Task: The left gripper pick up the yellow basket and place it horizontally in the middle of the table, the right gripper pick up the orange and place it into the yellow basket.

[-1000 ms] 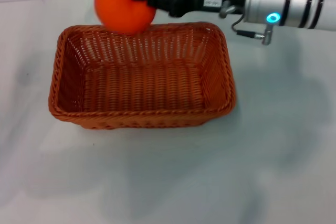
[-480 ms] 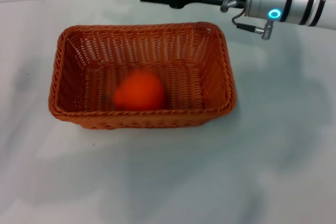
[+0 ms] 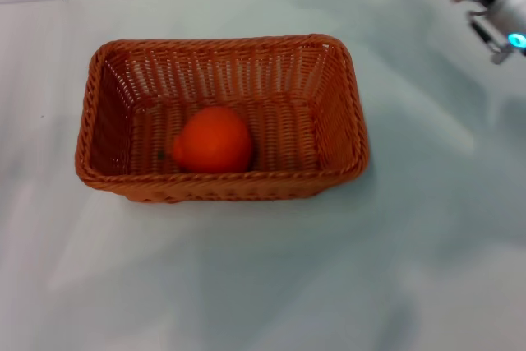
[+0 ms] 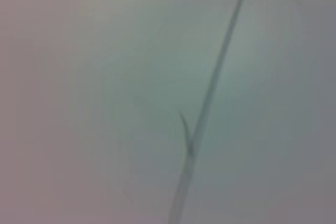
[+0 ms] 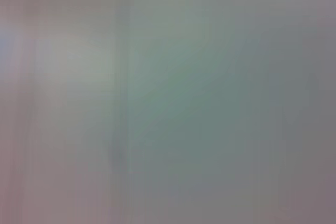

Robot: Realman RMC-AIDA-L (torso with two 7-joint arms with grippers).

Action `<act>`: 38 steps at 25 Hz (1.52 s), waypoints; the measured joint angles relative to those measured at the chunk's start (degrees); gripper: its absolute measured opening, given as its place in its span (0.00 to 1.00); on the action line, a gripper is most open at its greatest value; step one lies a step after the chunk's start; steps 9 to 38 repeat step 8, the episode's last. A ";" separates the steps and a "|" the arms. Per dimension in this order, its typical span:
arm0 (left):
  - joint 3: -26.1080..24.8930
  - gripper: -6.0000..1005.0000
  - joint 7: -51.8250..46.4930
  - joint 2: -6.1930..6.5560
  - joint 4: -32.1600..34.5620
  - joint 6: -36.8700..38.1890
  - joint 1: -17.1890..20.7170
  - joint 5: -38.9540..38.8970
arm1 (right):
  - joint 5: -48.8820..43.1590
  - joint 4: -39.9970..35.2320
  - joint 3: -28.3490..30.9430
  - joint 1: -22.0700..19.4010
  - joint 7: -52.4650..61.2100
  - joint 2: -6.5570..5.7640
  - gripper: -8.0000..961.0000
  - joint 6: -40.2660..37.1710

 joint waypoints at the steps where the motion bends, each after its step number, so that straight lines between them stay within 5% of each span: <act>1: -3.15 0.80 3.24 -0.02 -1.96 0.72 0.20 -0.01 | 3.16 1.33 0.86 -0.73 -2.89 0.04 0.97 0.22; 7: -16.65 0.80 19.27 -0.19 -11.96 3.33 1.85 -0.05 | 15.19 8.03 7.51 -2.52 -15.08 0.00 0.98 1.81; 38: -16.92 0.80 19.92 -0.21 -12.23 3.40 2.00 -0.04 | 16.13 8.24 8.94 -2.73 -15.63 0.00 0.98 2.66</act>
